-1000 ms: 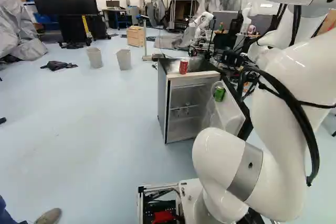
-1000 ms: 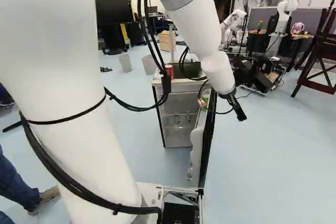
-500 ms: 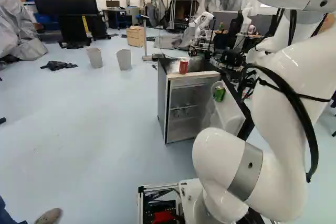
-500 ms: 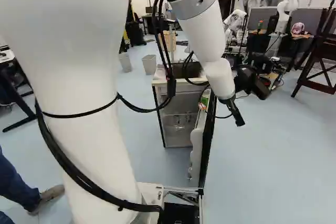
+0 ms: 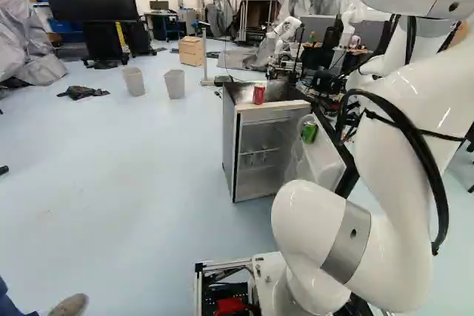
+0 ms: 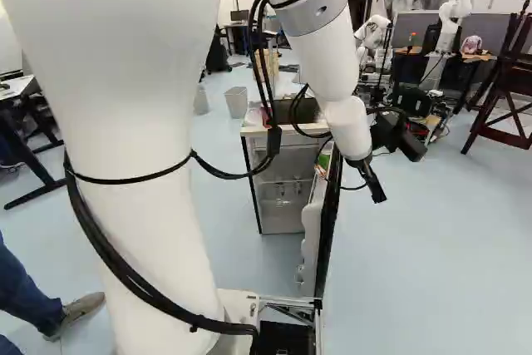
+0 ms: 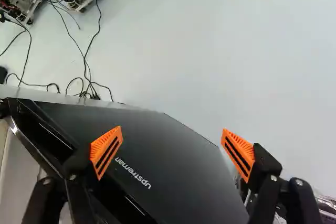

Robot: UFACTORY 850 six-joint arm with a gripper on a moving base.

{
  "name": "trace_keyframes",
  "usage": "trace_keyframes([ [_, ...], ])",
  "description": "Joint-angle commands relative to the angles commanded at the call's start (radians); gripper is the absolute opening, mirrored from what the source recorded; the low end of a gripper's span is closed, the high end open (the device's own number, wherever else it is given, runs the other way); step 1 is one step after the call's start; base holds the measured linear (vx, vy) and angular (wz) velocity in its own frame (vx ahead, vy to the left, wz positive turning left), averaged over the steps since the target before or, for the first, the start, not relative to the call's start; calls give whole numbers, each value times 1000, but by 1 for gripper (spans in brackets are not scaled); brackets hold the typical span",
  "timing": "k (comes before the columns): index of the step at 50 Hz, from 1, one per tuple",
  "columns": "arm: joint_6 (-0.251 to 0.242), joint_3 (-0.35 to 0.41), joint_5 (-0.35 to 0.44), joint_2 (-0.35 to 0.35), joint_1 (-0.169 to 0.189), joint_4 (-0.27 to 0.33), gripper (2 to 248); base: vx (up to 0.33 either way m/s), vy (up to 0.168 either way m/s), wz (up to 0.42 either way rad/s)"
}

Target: Grab a drink from the fridge

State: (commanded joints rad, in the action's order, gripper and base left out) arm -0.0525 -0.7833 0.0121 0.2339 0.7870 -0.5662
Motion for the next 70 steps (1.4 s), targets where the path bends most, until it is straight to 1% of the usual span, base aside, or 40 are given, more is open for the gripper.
trace_keyframes([
  [70, 0, 100, 0, -85, -76, 0, 247, 0, 0, 0],
])
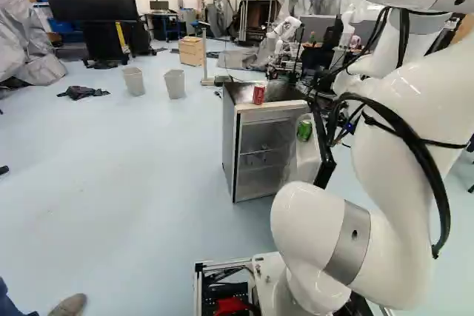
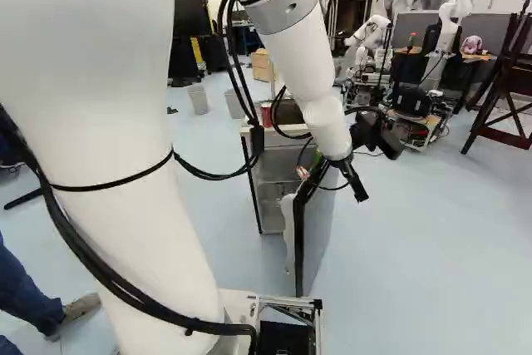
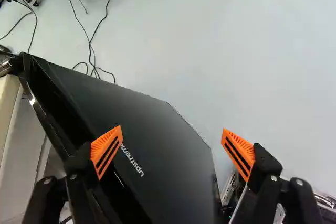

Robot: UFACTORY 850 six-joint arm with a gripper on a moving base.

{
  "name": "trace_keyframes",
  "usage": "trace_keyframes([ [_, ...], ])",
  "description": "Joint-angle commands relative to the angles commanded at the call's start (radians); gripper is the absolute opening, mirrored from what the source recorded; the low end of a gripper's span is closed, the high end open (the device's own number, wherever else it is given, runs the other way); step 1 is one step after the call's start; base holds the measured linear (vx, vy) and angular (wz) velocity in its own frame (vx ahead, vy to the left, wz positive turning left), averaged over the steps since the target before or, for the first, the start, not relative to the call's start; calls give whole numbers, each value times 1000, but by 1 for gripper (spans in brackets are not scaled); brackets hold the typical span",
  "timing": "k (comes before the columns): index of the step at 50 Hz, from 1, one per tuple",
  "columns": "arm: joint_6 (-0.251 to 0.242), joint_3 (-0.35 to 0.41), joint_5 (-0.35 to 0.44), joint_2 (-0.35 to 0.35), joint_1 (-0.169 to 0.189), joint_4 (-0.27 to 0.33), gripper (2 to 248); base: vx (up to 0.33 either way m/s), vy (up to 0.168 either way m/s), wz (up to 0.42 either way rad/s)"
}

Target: Grab a drink from the fridge

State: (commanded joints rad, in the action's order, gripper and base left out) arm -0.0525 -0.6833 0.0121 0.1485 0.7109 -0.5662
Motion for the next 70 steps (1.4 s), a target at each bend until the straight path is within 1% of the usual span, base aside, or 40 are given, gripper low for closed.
trace_keyframes([
  [29, 0, 37, 0, -32, -42, 0, 247, 0, 0, 0],
  [70, 0, 60, 0, -54, -133, 0, 247, 0, 0, 0],
])
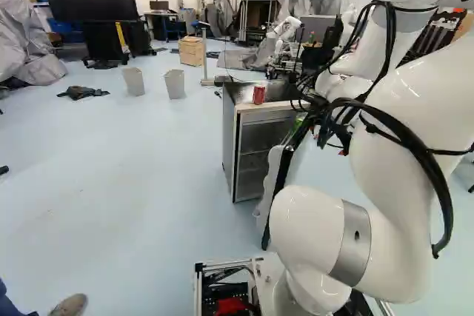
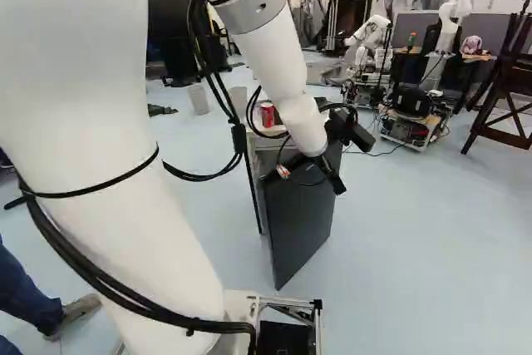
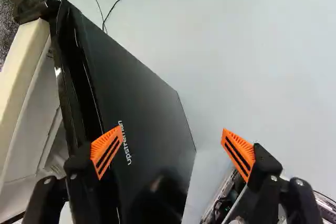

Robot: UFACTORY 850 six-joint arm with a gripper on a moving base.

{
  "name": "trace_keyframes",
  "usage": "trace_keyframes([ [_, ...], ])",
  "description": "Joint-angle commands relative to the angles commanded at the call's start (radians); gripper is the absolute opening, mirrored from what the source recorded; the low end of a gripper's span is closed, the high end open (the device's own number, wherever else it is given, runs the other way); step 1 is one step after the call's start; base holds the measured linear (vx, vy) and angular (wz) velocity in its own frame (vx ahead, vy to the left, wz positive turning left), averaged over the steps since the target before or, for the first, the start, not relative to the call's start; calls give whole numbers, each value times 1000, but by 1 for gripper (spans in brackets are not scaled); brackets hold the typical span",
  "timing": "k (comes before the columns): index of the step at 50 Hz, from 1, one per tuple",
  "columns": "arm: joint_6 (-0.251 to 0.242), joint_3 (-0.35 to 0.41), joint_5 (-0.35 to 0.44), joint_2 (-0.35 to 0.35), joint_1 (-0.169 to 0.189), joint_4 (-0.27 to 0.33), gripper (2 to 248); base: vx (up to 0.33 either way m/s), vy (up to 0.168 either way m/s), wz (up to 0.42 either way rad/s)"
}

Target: Grab a drink from the fridge

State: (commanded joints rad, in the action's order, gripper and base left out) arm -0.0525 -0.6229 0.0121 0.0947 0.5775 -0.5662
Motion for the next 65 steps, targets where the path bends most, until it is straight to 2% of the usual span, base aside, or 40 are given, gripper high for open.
trace_keyframes([
  [65, 0, -26, 0, 23, -180, 0, 247, 0, 0, 0],
])
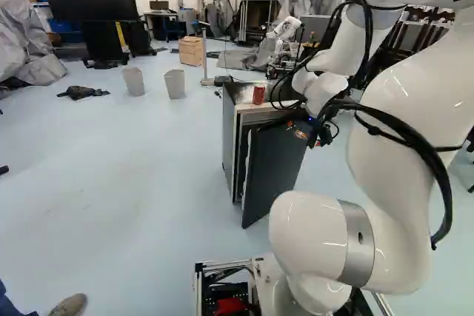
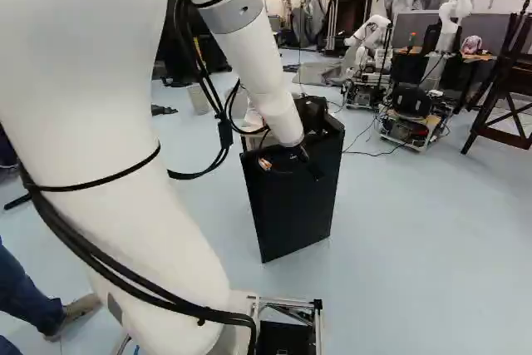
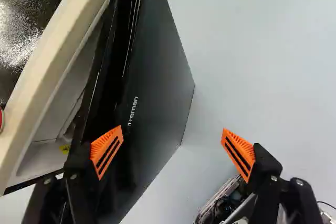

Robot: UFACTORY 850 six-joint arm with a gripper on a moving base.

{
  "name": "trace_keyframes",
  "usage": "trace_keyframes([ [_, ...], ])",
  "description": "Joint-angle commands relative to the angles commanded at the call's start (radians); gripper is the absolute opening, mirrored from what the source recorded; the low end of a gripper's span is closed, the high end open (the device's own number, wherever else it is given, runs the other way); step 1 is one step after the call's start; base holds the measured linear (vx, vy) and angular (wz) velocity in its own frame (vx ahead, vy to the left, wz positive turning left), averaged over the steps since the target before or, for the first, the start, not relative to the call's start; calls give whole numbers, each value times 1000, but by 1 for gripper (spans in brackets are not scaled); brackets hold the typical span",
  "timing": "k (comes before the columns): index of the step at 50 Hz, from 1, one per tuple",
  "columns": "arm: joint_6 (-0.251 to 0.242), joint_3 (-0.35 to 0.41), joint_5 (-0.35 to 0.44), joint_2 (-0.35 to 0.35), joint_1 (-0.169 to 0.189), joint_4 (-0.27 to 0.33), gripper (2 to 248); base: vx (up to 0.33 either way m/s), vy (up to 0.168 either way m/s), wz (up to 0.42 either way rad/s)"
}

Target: Grab a drink from the fridge

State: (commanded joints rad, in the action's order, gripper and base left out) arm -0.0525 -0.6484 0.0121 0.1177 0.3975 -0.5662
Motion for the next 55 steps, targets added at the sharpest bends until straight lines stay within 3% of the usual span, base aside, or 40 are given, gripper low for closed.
trace_keyframes([
  [35, 0, 16, 0, -14, -100, 22, 247, 0, 0, 0],
  [55, 0, 78, 9, -68, -161, 66, 247, 0, 0, 0],
])
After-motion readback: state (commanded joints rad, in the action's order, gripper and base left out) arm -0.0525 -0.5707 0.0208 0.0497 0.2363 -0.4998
